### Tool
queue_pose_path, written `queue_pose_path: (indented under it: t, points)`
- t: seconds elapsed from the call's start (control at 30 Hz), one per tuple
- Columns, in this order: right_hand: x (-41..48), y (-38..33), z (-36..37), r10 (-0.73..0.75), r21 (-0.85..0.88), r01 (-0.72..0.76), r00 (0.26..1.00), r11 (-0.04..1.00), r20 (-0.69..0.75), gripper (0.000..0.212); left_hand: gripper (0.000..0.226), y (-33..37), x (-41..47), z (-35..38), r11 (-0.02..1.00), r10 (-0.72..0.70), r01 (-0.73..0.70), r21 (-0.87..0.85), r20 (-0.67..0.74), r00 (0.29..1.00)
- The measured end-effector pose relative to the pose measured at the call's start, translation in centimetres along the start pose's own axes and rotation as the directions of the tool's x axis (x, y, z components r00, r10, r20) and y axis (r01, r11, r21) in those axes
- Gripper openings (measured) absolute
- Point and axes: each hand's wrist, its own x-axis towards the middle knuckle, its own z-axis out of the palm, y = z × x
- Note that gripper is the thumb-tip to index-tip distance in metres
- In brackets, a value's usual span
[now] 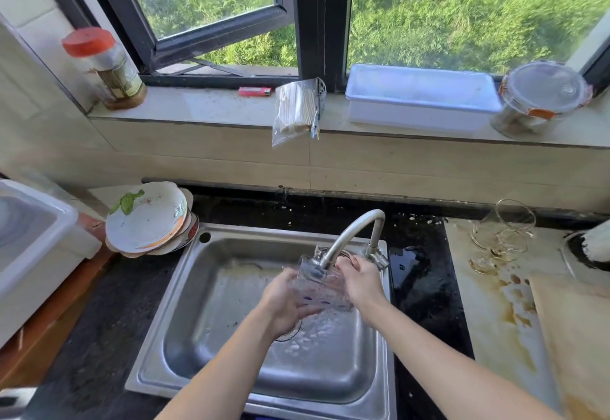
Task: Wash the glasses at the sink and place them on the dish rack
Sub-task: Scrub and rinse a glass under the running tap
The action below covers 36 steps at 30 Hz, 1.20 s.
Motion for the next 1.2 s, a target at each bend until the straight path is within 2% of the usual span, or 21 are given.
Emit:
queue_pose_path:
  t: [0.07,0.1,0.2,0.27,0.33,0.4,0.47,0.53,0.57,0.63,0.7,0.73,0.8,0.83,0.9,0.93,0.97,1.0,1.07,1.13,1.2]
  points:
    - [0.3,-0.3,0.0,-0.097,-0.052,0.096,0.995,0.994,-0.012,0.014,0.019,-0.1,-0.5,0.0,0.978,-0.102,0.088,0.188,0.067,0.992]
    - [0.2,-0.4,0.2,-0.096,-0.095,0.095,0.995,0.991,-0.013,0.011,0.016,-0.2,-0.3,0.3,0.967,-0.102,0.088,0.238,0.045,0.994]
    - [-0.3,-0.5,0.3,-0.039,-0.088,0.042,0.999,0.995,0.036,0.037,0.02,-0.3,0.9,0.7,0.909,0.15,-0.095,0.407,-0.105,0.983]
    - [-0.9,-0.4,0.3,0.0,-0.022,0.002,0.994,1.0,0.107,0.039,0.019,-0.2,1.7,0.4,0.741,0.416,-0.228,0.632,-0.165,0.894]
    - [-1.1,-0.3,0.4,0.101,0.025,-0.106,0.983,0.994,0.152,0.037,0.027,-0.5,1.9,0.4,0.502,0.611,-0.296,0.813,-0.091,0.786]
    - [-0.6,-0.5,0.3,0.22,0.095,-0.231,0.969,0.968,0.111,0.048,0.031,-1.0,1.2,1.1,0.347,0.696,-0.365,0.864,0.024,0.718]
    - [0.4,-1.1,-0.4,0.333,0.161,-0.344,0.939,0.925,0.089,0.04,0.027,-1.4,0.1,1.9,0.22,0.754,-0.45,0.866,0.141,0.641]
    - [0.9,-1.4,-1.2,0.425,0.175,-0.441,0.897,0.88,0.122,0.032,0.027,-1.7,-0.3,2.1,0.125,0.777,-0.486,0.865,0.219,0.59]
    - [0.9,-1.4,-1.6,0.444,0.174,-0.467,0.882,0.867,0.159,0.035,0.03,-1.7,-0.3,1.9,0.119,0.786,-0.492,0.862,0.221,0.578]
    - [0.3,-1.6,-1.9,0.433,0.178,-0.489,0.857,0.854,0.279,0.041,0.039,-1.4,-0.1,1.0,0.169,0.8,-0.504,0.847,0.181,0.572]
    - [-0.1,-1.5,-2.0,0.412,0.164,-0.502,0.824,0.849,0.388,0.036,0.044,-1.1,-0.1,0.3,0.232,0.777,-0.512,0.827,0.16,0.609]
    - [-0.2,-1.5,-2.0,0.408,0.17,-0.502,0.823,0.848,0.395,0.035,0.044,-1.1,0.1,0.1,0.277,0.751,-0.511,0.814,0.148,0.644]
    - [0.0,-1.5,-1.8,0.347,0.214,-0.42,0.885,0.882,0.309,0.039,0.037,-1.4,0.4,0.0,0.47,0.659,-0.471,0.747,0.059,0.75]
    - [0.1,-1.4,-1.5,0.291,0.212,-0.341,0.928,0.916,0.233,0.042,0.034,-1.5,0.7,0.0,0.624,0.587,-0.417,0.661,-0.043,0.809]
    - [0.2,-1.0,-0.9,0.158,0.138,-0.171,0.982,0.975,0.102,0.055,0.023,-1.7,1.2,0.2,0.94,0.305,-0.233,0.248,-0.305,0.902]
    - [-0.2,-0.9,-0.8,0.067,0.044,-0.07,0.995,0.997,0.071,0.064,0.015,-1.9,1.6,0.1,0.99,0.138,-0.144,0.009,-0.34,0.93]
    - [-0.4,-0.5,-0.5,-0.024,-0.063,0.029,0.997,0.998,0.08,0.073,0.017,-2.1,1.6,0.1,0.985,0.021,-0.074,-0.156,-0.318,0.948]
    - [-0.9,-0.1,-0.2,-0.09,-0.154,0.107,0.99,0.982,0.113,0.078,0.025,-2.3,1.9,0.0,0.972,-0.053,-0.012,-0.234,-0.27,0.962]
    - [-1.8,0.3,0.4,-0.119,-0.211,0.158,0.975,0.965,0.187,0.074,0.032,-2.8,2.9,-0.2,0.964,-0.074,0.001,-0.266,-0.266,0.961]
    - [-2.5,-0.2,0.7,-0.063,-0.091,0.09,0.963,0.992,0.264,0.057,0.027,-3.9,5.7,-1.4,0.959,-0.09,-0.002,-0.284,-0.31,0.947]
    - [-2.7,-1.2,0.4,0.035,0.043,-0.052,0.947,0.998,0.319,0.036,0.027,-4.5,7.2,-1.8,0.953,-0.111,0.024,-0.303,-0.272,0.956]
